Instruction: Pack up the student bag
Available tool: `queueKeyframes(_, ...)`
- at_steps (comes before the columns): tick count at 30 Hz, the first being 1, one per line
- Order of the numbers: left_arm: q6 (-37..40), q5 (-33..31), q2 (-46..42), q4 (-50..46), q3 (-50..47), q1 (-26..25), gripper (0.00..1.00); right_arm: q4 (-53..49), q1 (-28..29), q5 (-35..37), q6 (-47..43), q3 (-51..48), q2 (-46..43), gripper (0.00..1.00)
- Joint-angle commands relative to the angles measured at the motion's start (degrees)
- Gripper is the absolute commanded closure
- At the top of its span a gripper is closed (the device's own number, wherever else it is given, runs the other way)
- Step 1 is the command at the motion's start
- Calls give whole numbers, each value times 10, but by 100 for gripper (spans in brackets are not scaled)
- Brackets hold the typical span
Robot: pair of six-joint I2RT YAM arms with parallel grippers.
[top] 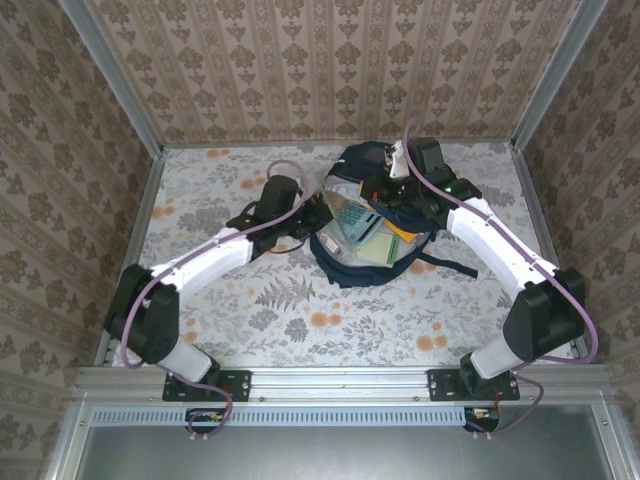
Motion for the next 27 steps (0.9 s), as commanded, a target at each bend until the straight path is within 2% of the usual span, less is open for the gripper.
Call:
queueKeyframes(1,-47,11,37,90,33,-14,100,23,5,-6,3,13,-26,100)
queueKeyframes(4,-70,10,66,135,29,-16,100,21,4,-4,2,12,-28,100)
queueKeyframes(8,-65,-3,93,95,22,-14,100,19,4,-4,0,11,-30,100)
queueKeyframes(14,-112,-10,115,142,-32,-13,100,17,5,-3,-1,13,-30,100)
queueKeyframes(22,-76,2,155,104,64,-17,100,16,4,-6,-1,18,-26,100)
queueKeyframes(23,-70,1,158,97,74,-19,93,16,5,-5,-2,19,-26,100)
queueKeyframes(25,-60,0,160,68,94,-19,56,14,5,-4,-3,18,-27,100)
queueKeyframes(26,-54,0,160,52,103,-20,48,14,5,-3,-4,18,-28,100)
queueKeyframes(27,-49,0,159,44,106,-21,46,13,5,-3,-4,17,-28,100)
